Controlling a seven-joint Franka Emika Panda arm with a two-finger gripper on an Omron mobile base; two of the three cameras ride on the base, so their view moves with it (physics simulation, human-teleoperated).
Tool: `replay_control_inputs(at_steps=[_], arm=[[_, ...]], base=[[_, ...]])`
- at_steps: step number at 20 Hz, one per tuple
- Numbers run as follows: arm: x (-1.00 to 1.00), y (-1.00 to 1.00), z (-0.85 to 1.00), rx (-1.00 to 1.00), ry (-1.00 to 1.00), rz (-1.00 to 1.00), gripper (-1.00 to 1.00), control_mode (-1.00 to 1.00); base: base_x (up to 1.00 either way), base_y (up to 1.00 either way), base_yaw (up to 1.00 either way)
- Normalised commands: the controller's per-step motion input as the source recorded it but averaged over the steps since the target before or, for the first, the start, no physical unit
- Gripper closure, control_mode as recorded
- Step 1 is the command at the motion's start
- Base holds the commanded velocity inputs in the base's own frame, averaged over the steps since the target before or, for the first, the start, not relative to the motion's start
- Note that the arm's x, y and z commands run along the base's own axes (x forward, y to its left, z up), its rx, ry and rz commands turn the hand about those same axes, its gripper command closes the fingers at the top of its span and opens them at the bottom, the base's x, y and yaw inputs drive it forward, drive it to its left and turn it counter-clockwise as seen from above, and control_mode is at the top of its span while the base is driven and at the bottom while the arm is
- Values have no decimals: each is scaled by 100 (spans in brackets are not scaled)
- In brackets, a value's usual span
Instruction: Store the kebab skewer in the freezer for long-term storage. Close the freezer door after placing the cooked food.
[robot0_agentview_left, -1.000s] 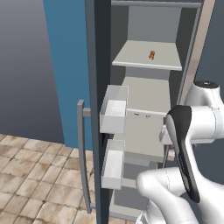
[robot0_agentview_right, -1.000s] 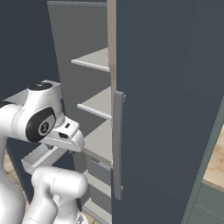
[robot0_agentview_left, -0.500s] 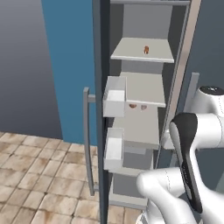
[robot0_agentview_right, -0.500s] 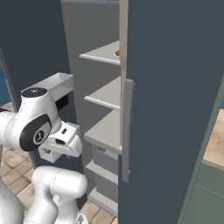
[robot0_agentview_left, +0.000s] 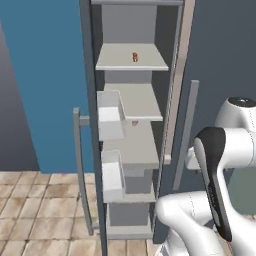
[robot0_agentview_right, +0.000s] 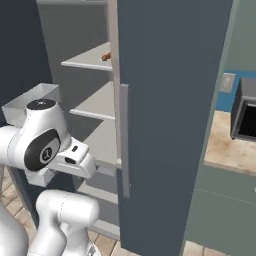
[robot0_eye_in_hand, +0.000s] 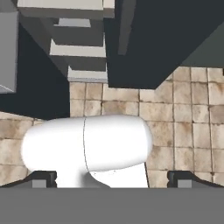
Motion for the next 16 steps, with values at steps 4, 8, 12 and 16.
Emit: replay_control_inputs(at_steps=[4,8,12,16], arm=[[0,0,0,0,0,0,-100,100],[0,0,0,0,0,0,-100,100],[0,0,0,0,0,0,-100,100],[0,0,0,0,0,0,-100,100]], base=[[-17,26,-39],[-33,26,-31],[-47,38,-22],[-39,39,-14]])
